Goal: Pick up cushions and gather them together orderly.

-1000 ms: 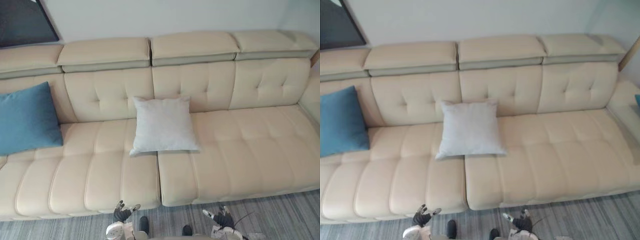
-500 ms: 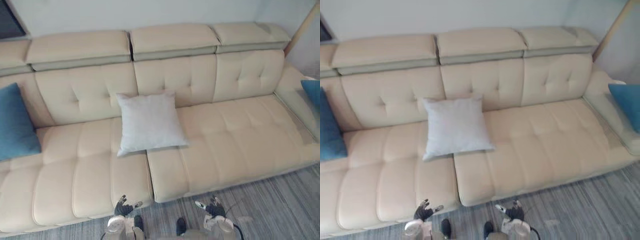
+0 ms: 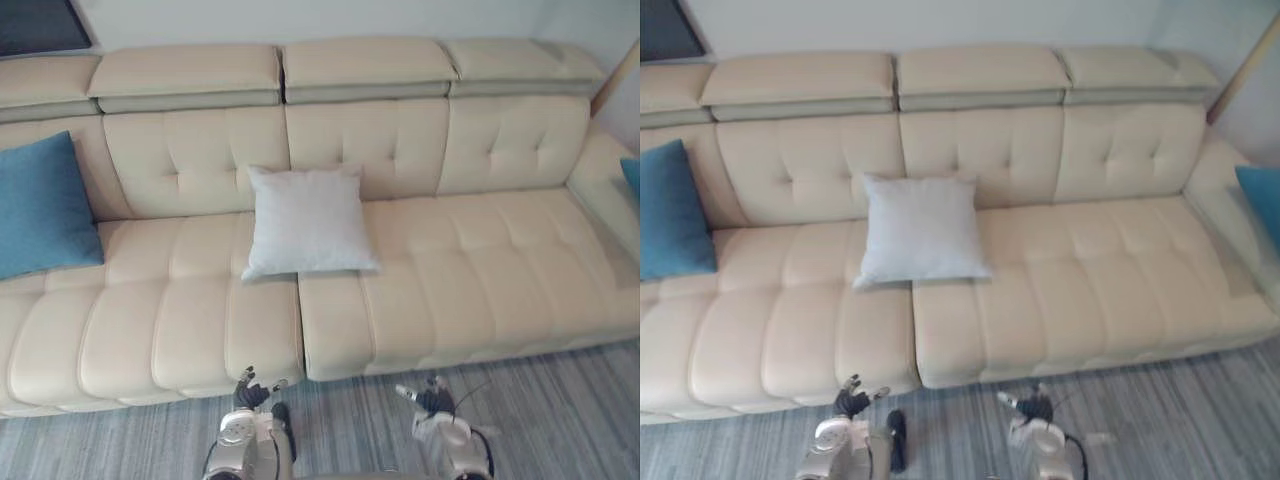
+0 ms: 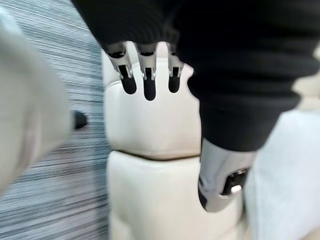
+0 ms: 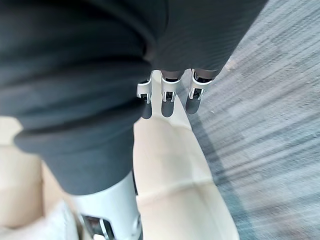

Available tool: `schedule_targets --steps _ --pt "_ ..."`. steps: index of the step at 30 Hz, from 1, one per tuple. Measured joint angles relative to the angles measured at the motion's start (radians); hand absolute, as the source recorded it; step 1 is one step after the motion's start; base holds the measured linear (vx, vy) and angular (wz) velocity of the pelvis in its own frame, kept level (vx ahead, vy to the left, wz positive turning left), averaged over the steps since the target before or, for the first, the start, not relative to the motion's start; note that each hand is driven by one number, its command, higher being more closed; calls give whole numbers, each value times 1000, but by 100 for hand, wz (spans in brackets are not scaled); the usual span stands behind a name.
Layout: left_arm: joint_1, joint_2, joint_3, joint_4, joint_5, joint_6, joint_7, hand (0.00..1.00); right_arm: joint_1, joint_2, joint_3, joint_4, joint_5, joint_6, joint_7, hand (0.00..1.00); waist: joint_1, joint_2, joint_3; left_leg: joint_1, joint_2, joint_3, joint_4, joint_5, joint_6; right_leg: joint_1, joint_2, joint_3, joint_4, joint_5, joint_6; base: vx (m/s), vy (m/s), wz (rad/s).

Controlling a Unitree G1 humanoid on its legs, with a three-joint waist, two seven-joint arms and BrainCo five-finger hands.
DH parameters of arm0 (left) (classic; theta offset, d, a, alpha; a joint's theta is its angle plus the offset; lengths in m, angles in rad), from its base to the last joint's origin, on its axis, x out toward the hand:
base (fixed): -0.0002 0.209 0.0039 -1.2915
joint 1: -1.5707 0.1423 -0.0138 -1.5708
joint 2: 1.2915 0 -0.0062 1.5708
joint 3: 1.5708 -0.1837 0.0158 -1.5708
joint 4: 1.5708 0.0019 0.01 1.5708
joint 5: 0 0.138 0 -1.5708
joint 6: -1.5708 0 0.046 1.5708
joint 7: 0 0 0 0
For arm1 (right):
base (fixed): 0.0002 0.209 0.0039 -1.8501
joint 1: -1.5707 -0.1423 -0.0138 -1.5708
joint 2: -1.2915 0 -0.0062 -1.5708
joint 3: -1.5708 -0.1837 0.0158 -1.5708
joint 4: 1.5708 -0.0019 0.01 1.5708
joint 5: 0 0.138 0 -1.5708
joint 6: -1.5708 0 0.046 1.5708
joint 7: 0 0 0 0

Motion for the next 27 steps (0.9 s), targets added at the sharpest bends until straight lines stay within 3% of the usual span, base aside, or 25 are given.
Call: schedule_targets --steps 2,4,5,8,11,12,14,15,17,23,27 --pt "12 -2 -9 0 -1 -1 0 0 22 -8 -2 11 0 1 -12 0 -16 5 5 44 -14 -24 -106 89 -22 -5 2 -22 -5 14 -25 -267 -75 19" --pt "12 -3 -7 -2 -1 0 0 0 22 -11 -2 31 0 4 -17 0 -20 -2 12 56 -30 -73 -128 74 -39 -21 -12 -43 -35 23 -98 -262 -12 -11" --pt "12 -2 -8 -1 -1 1 -1 0 22 -13 -2 40 0 9 -17 0 -22 -1 14 53 -42 -99 -102 51 -35 -39 -22 -42 -31 36 -104 -237 57 -23" --pt "15 3 -7 2 -1 1 -1 0 44 -7 -11 56 0 21 -15 0 -39 -15 13 57 -86 -166 67 -96 -17 -78 -73 -24 -37 73 -80 -212 145 -4" --pt "21 5 10 13 -1 2 -4 0 42 0 -12 78 0 22 -1 0 -45 6 2 90 -103 -232 96 -231 -32 -119 -84 27 -50 105 -41 -100 309 -29" --pt "23 17 19 15 -1 3 -3 0 60 22 -14 82 0 24 9 0 -48 -16 1 102 -119 -203 82 -233 -23 -115 -99 60 -82 132 -13 -84 289 -34" --pt "41 38 20 17 0 2 -2 0 74 41 -14 89 0 24 14 0 -48 -23 -10 117 -133 -181 58 -237 -22 -102 -105 74 -128 158 4 -53 196 -37" --pt "43 55 20 33 0 2 -3 0 76 47 -14 116 0 24 19 0 -53 -38 -30 137 -152 -170 25 -241 -16 -87 -115 94 -179 190 6 -8 221 -46" --pt "42 64 20 59 1 3 -3 0 93 49 -47 125 1 26 23 0 -56 -45 -40 164 -179 -172 -10 -241 -16 -54 -126 117 -246 228 0 26 159 -25" --pt "34 63 21 95 11 4 -6 0 117 56 -121 126 11 26 24 0 -76 -36 -51 182 -187 -157 -20 -244 -10 -32 -125 133 -302 253 7 48 44 -14" --pt "29 58 29 124 41 11 -9 0 110 67 -134 120 18 27 24 0 -77 -14 -63 197 -145 -82 -18 -259 -4 -68 -81 232 -322 278 -1 113 -23 -81"
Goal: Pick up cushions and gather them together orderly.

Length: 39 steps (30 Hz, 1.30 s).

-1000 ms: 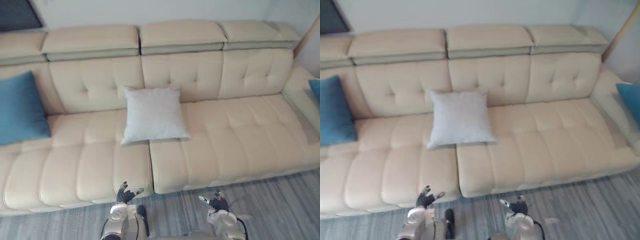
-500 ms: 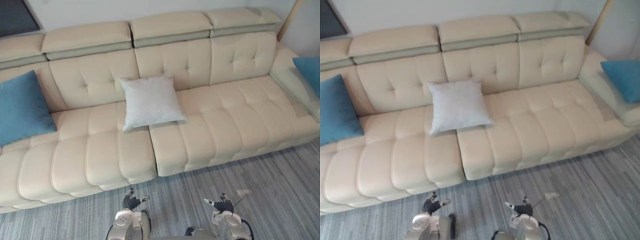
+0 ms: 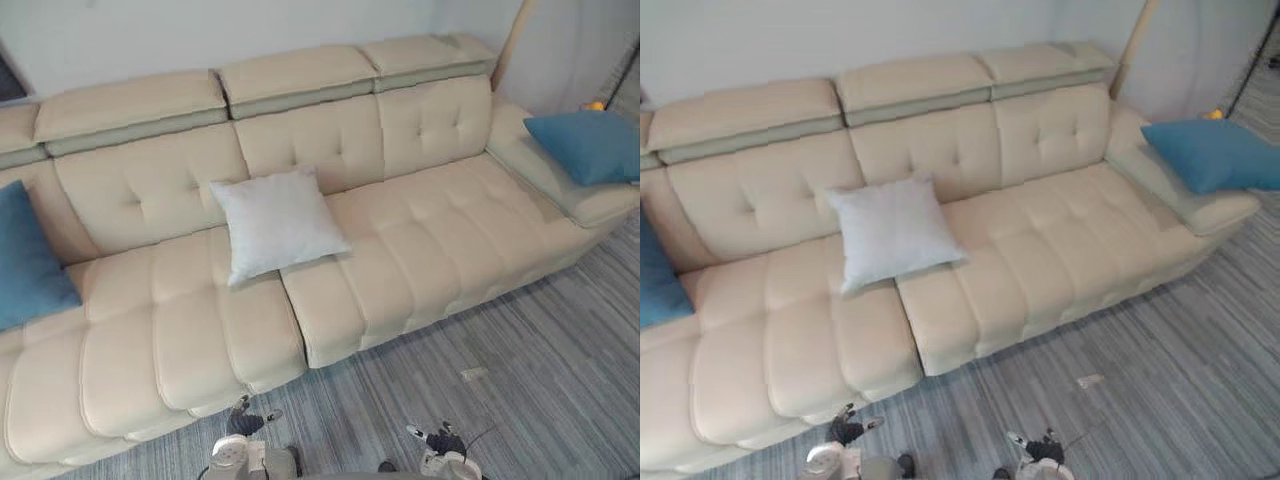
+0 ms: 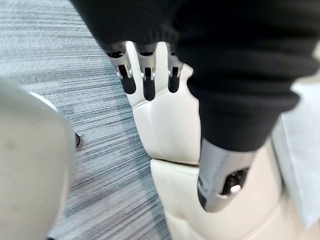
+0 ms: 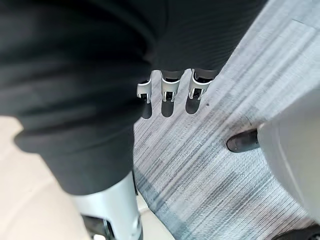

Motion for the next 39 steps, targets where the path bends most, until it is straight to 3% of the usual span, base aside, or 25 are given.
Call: schedule_targets --steps 2,4,5,7,8,12,14,16,18,20,23,24,25,26,27,28,30,31,32,34,37,39 --pt "-11 -3 17 10 2 8 -7 0 -20 -2 3 1 4 3 0 0 -1 9 -1 0 33 44 -6 -2 5 -47 39 -14 -14 60 -31 152 -38 -122" --pt "-15 -10 31 11 2 9 -9 0 -53 -11 7 8 3 2 -1 0 0 20 -3 0 66 75 -31 5 14 -80 69 -151 -37 124 -96 125 -54 -140" --pt "-25 -12 28 16 1 11 -12 0 -81 -27 8 14 1 2 -3 0 -2 27 0 1 88 131 -38 7 15 -90 59 -349 -41 115 -138 89 -79 -111" --pt "-47 -14 20 16 1 13 -12 0 -83 -52 7 18 -2 3 -6 0 -2 30 4 23 78 169 -39 6 14 -93 47 -487 -27 100 -142 70 -63 -100" --pt "-52 -12 20 15 0 13 -12 0 -84 -72 10 22 -11 2 -8 0 0 46 12 62 66 176 -45 6 14 -78 52 -452 -26 98 -139 66 -25 -101" --pt "-60 12 20 15 0 8 -9 0 -69 -81 19 43 -11 2 -12 0 -18 56 27 81 85 153 24 -8 -6 -62 56 -413 7 38 -109 59 -47 -42" --pt "-59 20 22 11 0 10 -9 0 -44 -63 26 43 -4 3 -15 0 -27 45 71 2 140 98 285 -19 -3 -34 62 -417 65 -20 -119 8 -51 12" --pt "-30 12 27 1 0 16 -9 0 -26 -67 45 32 22 3 -22 0 -18 52 85 -108 182 1 546 47 77 1 91 -406 102 -69 -141 43 -41 -16" --pt "-18 17 27 -26 -1 21 -11 0 -35 -69 44 31 28 3 -25 0 -7 36 91 -170 151 -75 619 3 52 7 90 -378 124 -100 -142 103 12 -32" --pt "-20 0 22 -57 -2 27 -13 0 -61 -64 45 27 33 3 -37 0 12 33 96 -219 68 -101 471 -56 34 4 84 -327 116 -102 -143 150 58 -59" --pt "-15 -14 21 -72 -2 27 -16 0 -61 -46 43 -7 32 3 -40 0 34 42 89 -218 -34 -181 168 -27 6 -1 74 -270 120 -117 -121 174 108 -69" --pt "-10 -17 20 -70 -2 27 -17 0 -59 -42 44 -4 29 3 -40 0 38 49 85 -210 -43 -215 108 -5 10 -3 80 -248 130 -127 -112 313 204 -101" --pt "-5 -18 20 -70 -9 27 -18 0 -62 -25 45 -5 25 5 -39 0 54 45 70 -192 -49 -199 114 35 36 -6 79 -195 161 -154 -96 390 207 -103" --pt "6 -10 21 -72 -12 27 -19 0 -54 -4 45 -11 22 7 -37 0 60 20 45 -185 -53 -158 118 14 46 -17 61 -171 194 -175 -68 434 199 -92" --pt "9 -3 21 -74 -15 27 -20 0 -35 7 45 -16 20 8 -36 0 60 4 37 -171 -57 -128 120 2 47 -28 40 -169 247 -192 -44 411 137 -70" --pt "8 4 21 -74 -20 27 -24 0 -11 19 45 -32 19 12 -30 0 61 -24 28 -137 -76 -92 128 -32 71 -54 2 -166 359 -229 4 398 134 -70" --pt "10 8 17 -73 -22 29 -28 0 -8 21 45 -36 5 17 -19 0 66 -33 29 -64 -88 -50 129 -71 91 -138 -48 -173 613 -218 59 380 120 -62" --pt "11 9 4 -73 -22 29 -30 0 0 21 46 -36 -1 17 -16 0 51 -31 29 -25 -89 -43 129 -86 101 -181 -73 -197 742 -209 73 383 62 -18" --pt "13 10 -17 -72 -22 30 -31 0 5 19 46 -45 -9 16 -9 0 31 -31 29 21 -86 -41 123 -98 101 -212 -105 -248 845 -211 54 456 33 -1" --pt "7 6 -26 -71 -22 30 -32 0 -12 15 44 -41 -17 17 -2 0 23 -19 36 96 -56 -27 69 -102 97 -233 -128 -351 831 -231 -1 389 -26 -16" --pt "8 7 -24 -47 -22 30 -30 0 -53 11 44 8 -18 15 3 0 19 -14 38 200 10 18 -20 -97 84 -276 -122 -475 604 -209 -47 413 -119 -44" --pt "2 16 -28 -26 -22 30 -30 0 -80 1 45 40 -17 17 6 0 -1 -4 46 237 41 21 -55 -104 46 -327 -95 -468 442 -126 -47 337 -195 -25"
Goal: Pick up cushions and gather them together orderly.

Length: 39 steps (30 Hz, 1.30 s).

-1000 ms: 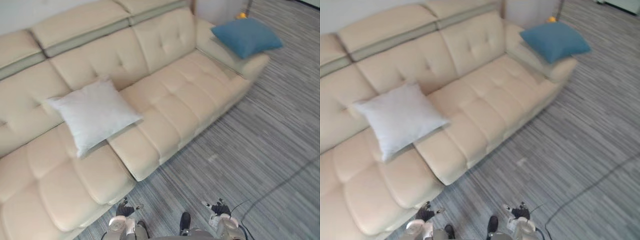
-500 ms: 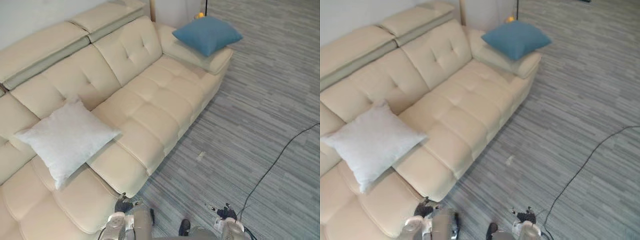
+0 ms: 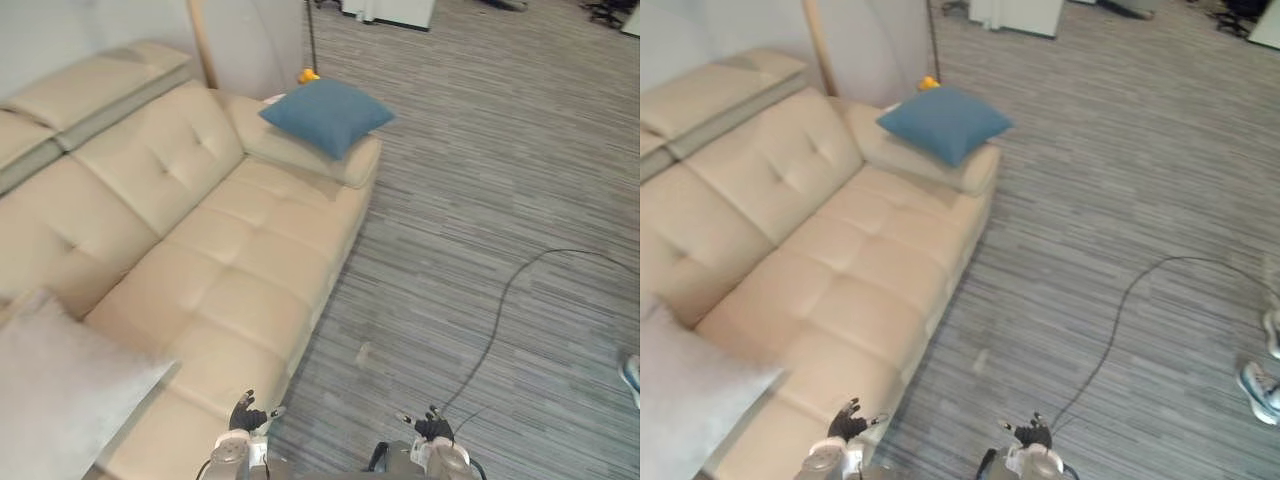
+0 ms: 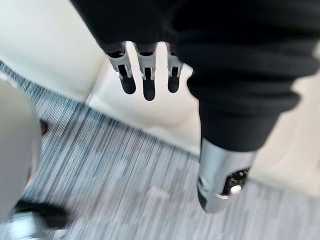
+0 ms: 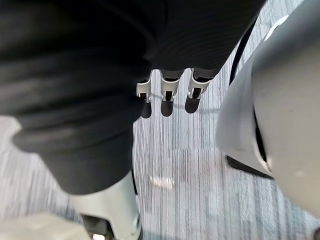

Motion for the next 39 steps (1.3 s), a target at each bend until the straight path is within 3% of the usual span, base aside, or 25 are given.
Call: schedule_targets --steps 1,2,3,4,7,8,9,11,13,16,18,19,20,21,22,23,25,26,28,30,33,36,37,38,39 --pt "1 6 -3 11 0 0 0 0 -3 -5 2 2 -2 0 1 0 -6 -2 3 15 3 0 -9 -1 -4 -11 10 11 -71 55 -6 424 -271 -20" --pt "5 25 -17 18 1 0 2 0 5 -11 2 9 -2 0 1 0 -16 -26 -3 41 -14 -11 -16 -2 -18 -10 14 40 -183 175 -33 466 -327 -15" --pt "2 38 -17 33 1 0 3 0 5 -28 4 27 -1 -1 4 0 -25 -40 9 74 -22 -35 -13 -17 -42 -4 16 67 -182 244 -87 542 -351 -31" --pt "-5 24 -18 49 2 2 7 0 -10 -70 6 37 -1 -2 5 0 -23 11 12 87 17 -75 10 -14 -53 -2 50 62 -127 198 -94 429 -298 -25" --pt "-15 -6 -9 51 4 -1 9 0 -7 -116 -1 54 -2 -2 4 0 -27 70 7 -34 86 -172 313 37 -85 27 137 58 -126 96 -101 450 -291 -40" --pt "-13 -10 8 52 3 0 7 0 -8 -114 2 73 -1 0 3 0 -26 77 15 -112 101 -218 502 145 -65 71 171 58 -150 78 -113 437 -248 -35" --pt "-10 -10 12 51 3 0 7 0 -11 -109 5 79 -1 3 2 0 -26 81 24 -165 114 -241 623 185 -58 114 193 63 -177 71 -122 434 -194 -33" --pt "-11 10 16 21 1 -4 3 0 -3 -95 10 86 1 9 -1 0 -15 58 59 -309 104 -230 857 98 -53 247 227 83 -239 40 -166 412 -147 -31" --pt "-14 13 13 -4 0 -4 4 0 -17 -86 8 97 1 10 -5 0 -7 43 69 -398 57 -182 794 52 -34 331 234 108 -307 47 -151 391 -117 -37" --pt "-17 -2 9 -24 1 -13 2 0 -42 -94 8 111 3 8 -11 0 25 52 68 -451 -39 -109 363 49 -15 421 237 163 -423 53 -128 388 -16 -45" --pt "-16 -16 10 -24 2 -16 0 0 -46 -106 8 111 2 8 -11 0 36 66 67 -444 -93 -109 59 149 -22 478 238 184 -477 41 -109 554 106 -30" --pt "-13 -20 10 -26 1 -21 -1 0 -47 -106 8 111 2 8 -14 0 48 73 64 -434 -104 -100 -57 249 -14 512 242 196 -502 24 -93 509 123 -27" --pt "-14 -19 11 -27 2 -24 -2 0 -47 -102 9 111 1 9 -14 0 63 67 61 -421 -103 -85 -63 323 8 536 241 216 -506 9 -76 560 118 -26" --pt "-18 -17 14 -28 1 -24 -6 0 -50 -96 7 111 1 8 -14 0 66 59 58 -418 -119 -79 -43 343 58 550 225 223 -502 -16 -59 593 102 -16" --pt "-22 -11 21 -28 1 -23 -6 0 -50 -86 6 106 0 7 -13 0 65 31 58 -431 -137 -68 21 280 85 548 196 230 -466 -41 -32 597 100 -5" --pt "-22 -9 22 -31 1 -23 -6 0 -49 -85 5 101 -1 7 -13 0 68 28 57 -434 -137 -60 46 262 89 540 188 240 -436 -47 -21 590 120 -9" --pt "-23 -4 17 -25 2 -22 -6 0 -23 -72 -1 70 -9 6 -7 0 69 16 60 -360 -148 -56 92 155 91 416 142 265 -11 -83 77 617 147 -9" --pt "-25 7 12 -18 3 -18 -7 0 -17 -63 0 70 -24 6 -5 0 63 3 62 -315 -163 -60 92 127 91 336 105 262 194 -61 133 546 99 19" --pt "-20 18 -2 1 4 -3 -6 0 7 -59 2 69 -41 8 -2 0 37 -4 59 -215 -173 -78 82 91 92 258 50 219 404 -69 115 555 47 33" --pt "-14 20 -10 7 7 1 -4 0 19 -61 0 48 -42 7 2 0 30 1 61 -72 -160 -91 2 86 88 203 6 138 363 -101 56 548 3 16" --pt "-20 19 -21 10 11 1 -3 0 12 -62 2 36 -42 6 4 0 20 17 64 9 -116 -118 -43 65 79 124 15 92 170 -88 36 428 -79 26" --pt "-29 20 -23 12 14 0 -3 0 -1 -67 10 38 -41 6 4 0 3 9 67 50 -72 -174 -57 18 49 60 68 179 -180 58 37 468 -228 53" --pt "-22 19 -24 13 20 0 -3 0 5 -67 11 40 -39 5 6 0 -7 3 64 73 -66 -205 -57 -3 36 64 80 254 -314 147 48 507 -340 73" --pt "-7 24 -21 15 22 -1 0 0 4 -72 11 38 -40 6 8 0 -24 -12 59 88 -63 -255 -45 -32 16 72 78 302 -343 256 66 602 -450 86" --pt "-9 23 -21 24 23 -1 2 0 6 -80 10 38 -40 6 10 0 -32 4 60 92 -56 -285 -33 -43 10 73 89 303 -314 288 52 497 -382 75"
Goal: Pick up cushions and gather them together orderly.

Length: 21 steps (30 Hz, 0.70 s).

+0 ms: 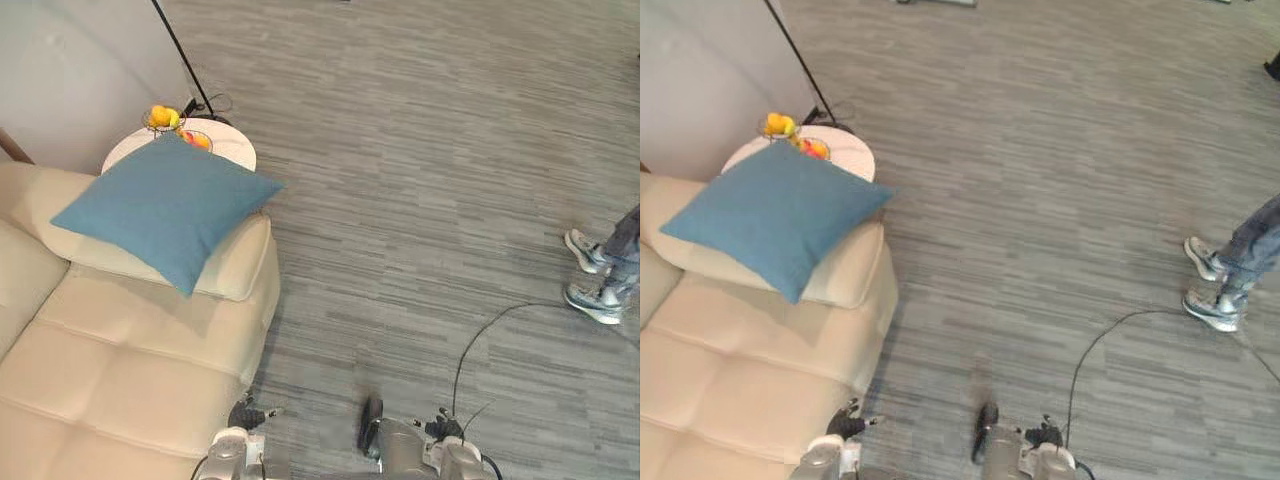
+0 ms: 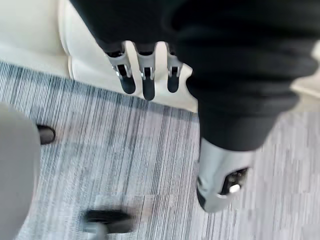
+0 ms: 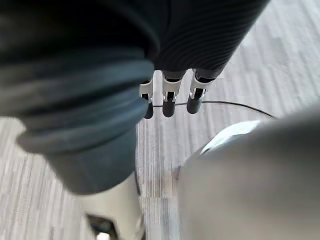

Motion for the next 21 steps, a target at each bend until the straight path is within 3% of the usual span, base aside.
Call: schedule_targets --steps 2,4,5,7,8,11,13,14,17,20,21 --pt "-5 -31 4 16 0 -2 4 0 -17 -28 -2 3 -1 1 1 0 10 60 -8 -63 52 -73 152 4 -12 -19 30 -56 134 -123 -54 470 -358 54" --pt "-5 -50 41 18 0 0 4 0 -19 -27 0 1 -1 1 1 0 5 77 -3 -149 71 -96 357 51 -67 18 34 -114 163 -179 -76 420 -324 74" --pt "-11 -52 57 5 -1 -1 5 0 -11 -24 25 -1 -1 3 1 0 12 76 9 -277 106 -71 622 137 -81 93 53 -152 136 -212 -100 469 -343 76" --pt "-12 -45 57 -14 0 -2 4 0 -17 -22 38 6 2 3 0 0 37 78 18 -369 142 34 754 87 -64 196 63 -183 78 -222 -117 392 -221 39" --pt "-12 -40 49 -24 0 -2 4 0 -18 -22 36 1 4 2 -1 0 38 62 23 -404 136 84 728 67 -54 238 57 -200 41 -222 -117 332 -144 44" --pt "-14 -40 24 -44 0 -4 2 0 -25 -25 28 -4 5 0 -14 0 39 61 23 -472 77 195 420 63 -33 333 35 -259 -53 -223 -105 295 -52 56" --pt "-18 -41 21 -41 0 -3 2 0 -29 -26 29 -4 5 0 -17 0 41 65 21 -477 61 279 200 141 -29 370 29 -297 -82 -237 -77 281 62 62" --pt "-18 -41 20 -41 -1 -3 0 0 -18 -26 29 -1 4 1 -18 0 50 65 20 -466 64 359 99 272 -4 402 25 -321 -92 -255 -52 344 117 60" --pt "-21 -19 23 -33 0 -3 1 0 -14 4 28 -1 4 0 -19 0 69 13 -3 -434 14 445 44 290 44 433 -14 -337 -144 -249 -19 365 98 35" --pt "-20 -9 31 -29 -2 -2 -1 0 -22 15 28 1 1 1 -17 0 69 0 -6 -415 -19 441 60 262 81 461 -43 -327 -117 -229 10 341 115 39" --pt "-16 -10 32 -20 -3 -2 -3 0 -22 15 28 2 1 1 -17 0 70 5 -9 -380 -25 429 56 243 85 456 -60 -323 -20 -230 11 279 124 39"
